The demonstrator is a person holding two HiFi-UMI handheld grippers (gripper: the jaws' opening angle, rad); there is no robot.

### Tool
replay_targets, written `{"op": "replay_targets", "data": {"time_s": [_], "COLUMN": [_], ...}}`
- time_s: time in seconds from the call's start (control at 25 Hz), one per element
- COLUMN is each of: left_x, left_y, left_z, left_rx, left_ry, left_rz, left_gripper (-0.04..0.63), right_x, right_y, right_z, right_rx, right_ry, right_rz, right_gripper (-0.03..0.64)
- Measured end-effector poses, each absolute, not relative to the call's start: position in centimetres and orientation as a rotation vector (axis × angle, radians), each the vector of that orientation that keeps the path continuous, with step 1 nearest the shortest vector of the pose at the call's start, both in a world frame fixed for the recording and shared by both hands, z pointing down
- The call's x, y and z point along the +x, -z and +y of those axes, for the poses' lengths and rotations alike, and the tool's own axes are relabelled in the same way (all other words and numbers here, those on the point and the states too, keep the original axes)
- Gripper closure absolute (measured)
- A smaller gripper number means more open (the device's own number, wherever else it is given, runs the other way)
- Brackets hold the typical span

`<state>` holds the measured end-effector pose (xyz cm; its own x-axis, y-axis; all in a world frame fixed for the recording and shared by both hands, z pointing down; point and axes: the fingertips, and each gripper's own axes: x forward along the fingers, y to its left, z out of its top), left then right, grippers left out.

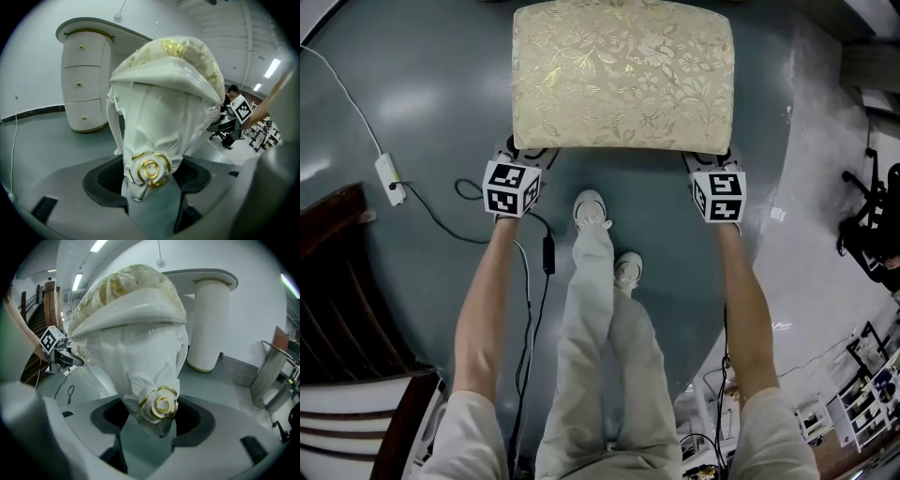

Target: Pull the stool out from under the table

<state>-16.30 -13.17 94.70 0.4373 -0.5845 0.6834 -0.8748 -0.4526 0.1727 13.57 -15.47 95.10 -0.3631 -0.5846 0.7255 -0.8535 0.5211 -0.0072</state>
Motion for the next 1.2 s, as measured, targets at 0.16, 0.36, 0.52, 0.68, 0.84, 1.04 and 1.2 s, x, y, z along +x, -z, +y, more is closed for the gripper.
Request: {"op": "replay_targets", "data": {"time_s": [0.16,0.36,0.52,0.68,0.84,1.04,1.2], "left_x": [-16.3,-16.4,-17.0,-17.4,-18.0,-18.5,-17.8], "left_y": [-94.8,-94.6,-93.7,-92.2,-90.5,-87.5,-84.8], "left_z": [-12.9,-12.6,-11.5,-10.2,-9.1,-7.6,-5.8], "left_rx": [2.147,2.100,2.054,2.019,1.986,1.988,1.988], "left_ry": [-0.750,-0.785,-0.784,-0.797,-0.823,-0.846,-0.830], "left_rz": [-1.193,-1.162,-1.177,-1.198,-1.220,-1.244,-1.233], "left_gripper": [0.302,0.301,0.302,0.303,0.363,0.521,0.572], "right_x": [13.4,13.8,14.9,16.0,16.2,16.0,15.9], "right_y": [-95.1,-94.8,-94.0,-92.8,-91.3,-88.2,-85.5], "right_z": [-15.4,-14.5,-12.8,-11.2,-9.8,-8.8,-8.0], "right_rx": [1.155,1.116,1.124,1.136,1.146,1.152,1.163], "right_ry": [-0.542,-0.569,-0.599,-0.638,-0.662,-0.665,-0.685], "right_rz": [-2.075,-2.040,-2.007,-1.965,-1.949,-1.960,-1.971], "right_gripper": [0.330,0.321,0.366,0.440,0.503,0.579,0.620]}}
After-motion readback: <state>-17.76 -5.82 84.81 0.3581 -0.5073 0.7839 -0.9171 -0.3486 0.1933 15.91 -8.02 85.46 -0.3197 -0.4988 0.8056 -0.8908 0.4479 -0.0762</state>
